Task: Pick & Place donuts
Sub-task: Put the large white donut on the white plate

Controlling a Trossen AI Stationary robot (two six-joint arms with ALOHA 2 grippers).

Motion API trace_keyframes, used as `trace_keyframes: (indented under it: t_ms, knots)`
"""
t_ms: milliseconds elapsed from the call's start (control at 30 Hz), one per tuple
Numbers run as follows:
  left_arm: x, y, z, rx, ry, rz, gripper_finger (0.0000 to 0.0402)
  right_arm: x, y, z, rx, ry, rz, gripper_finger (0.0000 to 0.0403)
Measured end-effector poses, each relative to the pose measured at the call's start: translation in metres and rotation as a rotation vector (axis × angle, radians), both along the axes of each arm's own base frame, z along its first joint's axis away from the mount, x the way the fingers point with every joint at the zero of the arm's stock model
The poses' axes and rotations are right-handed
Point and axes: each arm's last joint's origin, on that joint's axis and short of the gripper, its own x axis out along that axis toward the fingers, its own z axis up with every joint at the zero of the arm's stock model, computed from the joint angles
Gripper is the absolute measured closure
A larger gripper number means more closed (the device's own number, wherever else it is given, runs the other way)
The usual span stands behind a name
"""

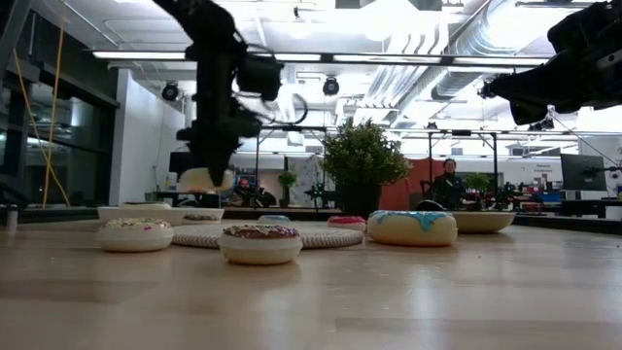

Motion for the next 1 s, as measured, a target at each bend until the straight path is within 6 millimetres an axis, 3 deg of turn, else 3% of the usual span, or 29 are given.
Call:
trace_keyframes:
  t_ms: [400, 1000]
  knots:
    - [-0.019, 0.029, -0.020, 0.021, -0.023, 0.040, 0.0286, 0.000, 0.000, 0.000, 0.000, 0.000, 0.000, 0.0391]
    - [-0.015, 0.041, -0.039, 0.028, -0.017, 0.103, 0.0277, 0.000, 0.000, 0.000, 0.000, 0.000, 0.000, 0.0391]
